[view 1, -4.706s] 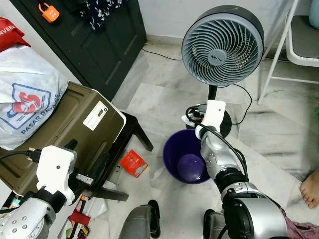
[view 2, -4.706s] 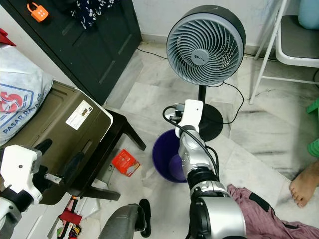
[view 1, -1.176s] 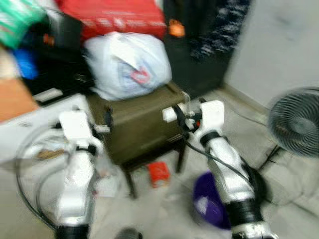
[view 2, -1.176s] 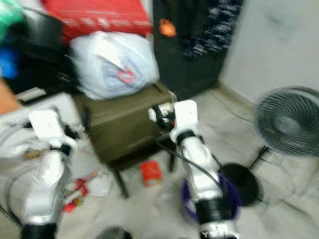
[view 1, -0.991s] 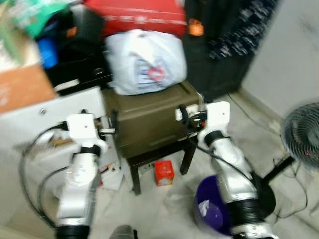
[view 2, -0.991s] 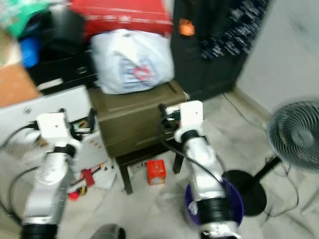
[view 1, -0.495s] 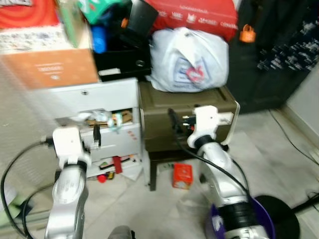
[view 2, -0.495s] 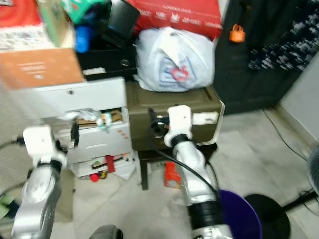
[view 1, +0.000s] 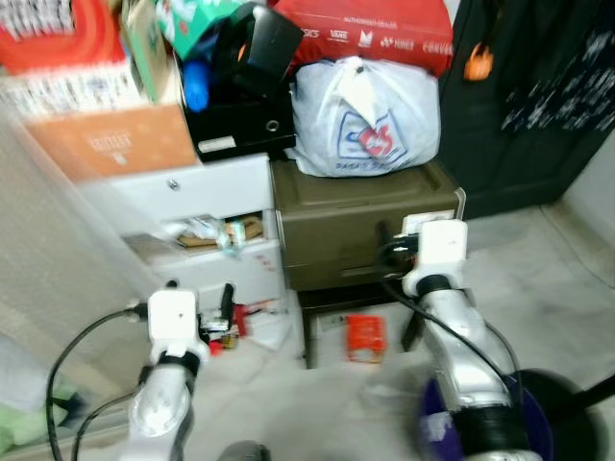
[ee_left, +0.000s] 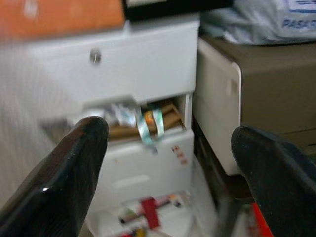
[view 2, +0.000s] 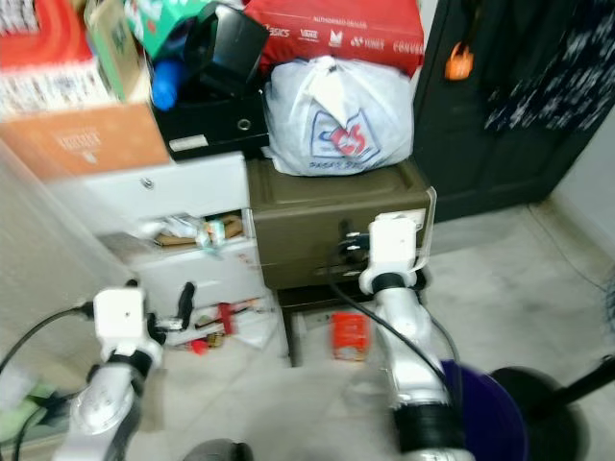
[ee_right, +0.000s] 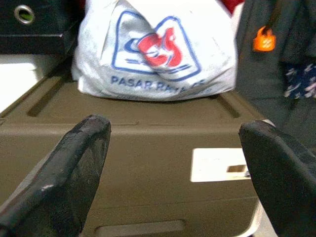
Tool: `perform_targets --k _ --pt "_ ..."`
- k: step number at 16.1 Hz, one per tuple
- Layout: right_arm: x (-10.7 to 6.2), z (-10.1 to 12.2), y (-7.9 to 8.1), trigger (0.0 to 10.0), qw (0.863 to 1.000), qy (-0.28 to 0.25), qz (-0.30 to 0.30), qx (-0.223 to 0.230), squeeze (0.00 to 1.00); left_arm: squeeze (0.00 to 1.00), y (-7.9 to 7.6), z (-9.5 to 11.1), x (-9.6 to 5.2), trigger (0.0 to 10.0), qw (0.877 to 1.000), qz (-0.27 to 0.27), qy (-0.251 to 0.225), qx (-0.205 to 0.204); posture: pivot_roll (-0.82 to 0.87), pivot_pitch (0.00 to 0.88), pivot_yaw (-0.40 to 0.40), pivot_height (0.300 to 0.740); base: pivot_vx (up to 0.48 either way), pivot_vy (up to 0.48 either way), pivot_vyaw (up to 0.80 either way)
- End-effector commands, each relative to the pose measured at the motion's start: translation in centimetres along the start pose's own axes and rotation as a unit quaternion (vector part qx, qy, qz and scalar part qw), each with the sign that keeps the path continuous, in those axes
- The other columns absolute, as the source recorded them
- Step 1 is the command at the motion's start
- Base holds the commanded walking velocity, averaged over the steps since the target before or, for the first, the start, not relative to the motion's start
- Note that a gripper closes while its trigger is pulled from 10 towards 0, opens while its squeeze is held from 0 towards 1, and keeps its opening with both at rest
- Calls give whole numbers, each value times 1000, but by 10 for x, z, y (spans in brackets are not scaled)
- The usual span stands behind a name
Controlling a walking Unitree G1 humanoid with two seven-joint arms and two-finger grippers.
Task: Clean up the room
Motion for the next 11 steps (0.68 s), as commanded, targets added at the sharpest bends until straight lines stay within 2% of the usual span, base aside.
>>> perform_targets --k 1,2,3,5,7,9,11 --pt "-5 -4 0 10000 1000 13 -3 21 0 0 3 5 6 10000 1000 -14 -7 14 -96 0 110 740 0 0 0" --pt "-7 -6 1 10000 999 17 -2 41 0 0 6 8 8 10000 1000 -13 -10 19 -96 0 110 740 0 0 0" --pt "-8 -5 4 10000 999 9 3 38 0 0 8 13 10 10000 999 -19 -19 29 -96 0 132 740 0 0 0" --pt "-6 -6 11 10000 1000 11 4 6 0 0 8 22 14 10000 999 -26 -29 32 -85 0 140 740 0 0 0" --pt "-3 -3 24 10000 999 1 39 -31 0 0 4 21 10 10000 999 -26 -26 15 -74 0 84 740 0 0 0" --pt "-5 -7 37 10000 996 26 81 23 0 0 -1 17 5 10000 1000 -17 -18 1 -45 0 40 740 0 0 0" --pt "-5 -9 45 10000 993 32 106 39 0 0 5 11 -2 10000 1000 16 -6 -10 15 0 10 740 0 0 0"
Point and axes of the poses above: a point about 5 cm out from each wrist's last joint towards the gripper, its own x axis pointing out of the wrist towards the gripper, its own z axis along the axis of the wrist's last joint, y = z × x, the point moved 2 cm from there along x, pointing out of the wrist towards the gripper, and after that the axes turned 2 degrees about -x, right-handed, at the moved point
